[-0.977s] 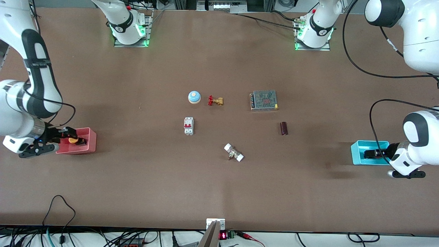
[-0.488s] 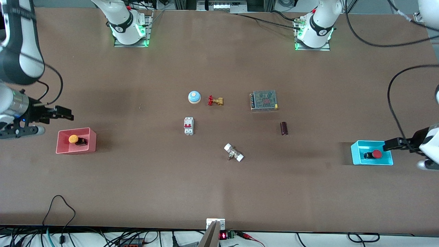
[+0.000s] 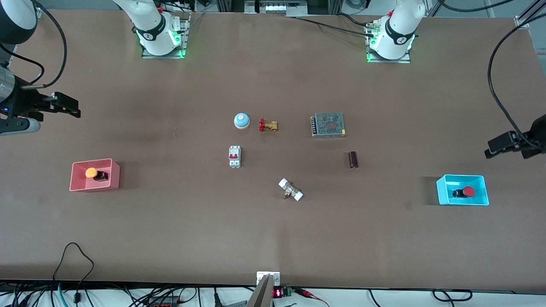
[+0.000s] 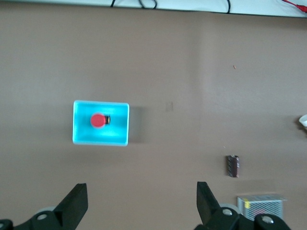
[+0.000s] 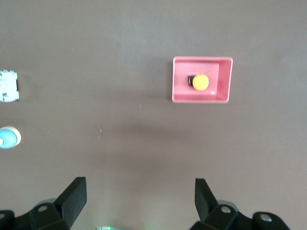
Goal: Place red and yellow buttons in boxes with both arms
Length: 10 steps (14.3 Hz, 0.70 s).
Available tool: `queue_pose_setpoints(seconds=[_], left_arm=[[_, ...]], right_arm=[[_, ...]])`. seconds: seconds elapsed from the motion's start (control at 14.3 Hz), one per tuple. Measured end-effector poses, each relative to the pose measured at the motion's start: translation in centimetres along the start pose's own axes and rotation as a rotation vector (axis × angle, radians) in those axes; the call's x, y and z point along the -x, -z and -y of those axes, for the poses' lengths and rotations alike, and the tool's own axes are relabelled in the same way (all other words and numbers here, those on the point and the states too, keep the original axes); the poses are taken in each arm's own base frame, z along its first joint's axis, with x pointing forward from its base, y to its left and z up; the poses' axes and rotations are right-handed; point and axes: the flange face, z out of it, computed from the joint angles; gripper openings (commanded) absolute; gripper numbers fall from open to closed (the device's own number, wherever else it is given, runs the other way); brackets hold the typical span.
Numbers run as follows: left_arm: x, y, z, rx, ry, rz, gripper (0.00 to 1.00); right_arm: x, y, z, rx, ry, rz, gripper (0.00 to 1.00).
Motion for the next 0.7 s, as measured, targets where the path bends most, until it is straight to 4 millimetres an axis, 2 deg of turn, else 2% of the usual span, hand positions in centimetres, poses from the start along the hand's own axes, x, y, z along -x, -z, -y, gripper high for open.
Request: queue_pose_setpoints(seconds=[0.14,0.35,0.49,0.7], left_arm=[[1.4,1.6,-0.3,0.001,0.03,0.02,1.0],[2.8,3.5,-1.9,0.006,0.008,0.019,1.0],[3.5,4.1,-2.7,0.008,-0.005,0.028,1.0],[3.6,4.0,-2.9,0.007,-0.008,0.04,1.0]], right_arm=[[0.3,0.6,0.3,0.001,0.001,-0.003,1.0],[0.8,0.6,0.6,0.005,-0.008,-0.02,1.0],[1.1,0.7,1.1,0.006,-0.044,-0.022,1.0],[1.1,0.7,1.4,0.007,-0.056,-0.029,1.0]])
